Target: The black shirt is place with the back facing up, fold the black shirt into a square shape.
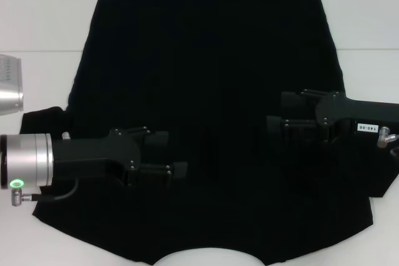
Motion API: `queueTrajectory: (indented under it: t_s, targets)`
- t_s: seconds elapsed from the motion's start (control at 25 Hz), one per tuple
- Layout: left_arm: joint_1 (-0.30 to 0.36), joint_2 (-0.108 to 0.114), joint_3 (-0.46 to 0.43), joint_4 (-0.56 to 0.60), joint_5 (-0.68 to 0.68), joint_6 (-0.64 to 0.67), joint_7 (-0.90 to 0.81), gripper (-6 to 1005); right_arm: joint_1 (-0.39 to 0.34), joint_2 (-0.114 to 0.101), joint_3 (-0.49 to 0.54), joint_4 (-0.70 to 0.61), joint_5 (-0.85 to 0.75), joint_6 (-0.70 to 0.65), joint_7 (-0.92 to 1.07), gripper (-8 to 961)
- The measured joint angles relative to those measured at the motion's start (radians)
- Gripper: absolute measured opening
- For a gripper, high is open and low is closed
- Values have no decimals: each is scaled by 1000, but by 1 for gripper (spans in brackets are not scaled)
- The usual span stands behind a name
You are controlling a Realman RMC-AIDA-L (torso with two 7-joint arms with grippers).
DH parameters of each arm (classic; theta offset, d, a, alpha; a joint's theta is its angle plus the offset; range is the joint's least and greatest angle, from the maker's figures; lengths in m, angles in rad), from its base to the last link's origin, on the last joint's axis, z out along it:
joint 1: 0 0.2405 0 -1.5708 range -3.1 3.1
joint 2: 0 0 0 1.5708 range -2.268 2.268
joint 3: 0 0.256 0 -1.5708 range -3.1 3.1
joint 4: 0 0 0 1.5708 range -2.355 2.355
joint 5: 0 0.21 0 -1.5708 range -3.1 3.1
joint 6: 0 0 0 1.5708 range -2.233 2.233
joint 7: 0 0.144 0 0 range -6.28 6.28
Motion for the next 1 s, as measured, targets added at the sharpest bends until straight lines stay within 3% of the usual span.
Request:
queueTrajectory:
  t_s: [0.44,0.64,1.0]
  targets:
    - [0,0,-6,-1,1,-5,-4,887,0,0,0,0,1,9,1,896]
    - [8,5,-35,16,12,-103,-154,879,0,1,0,0,2,16,-2,896]
    - [14,45,-252,43,171,-169,-482,865,16,4,2,-7,3,41,-1,895]
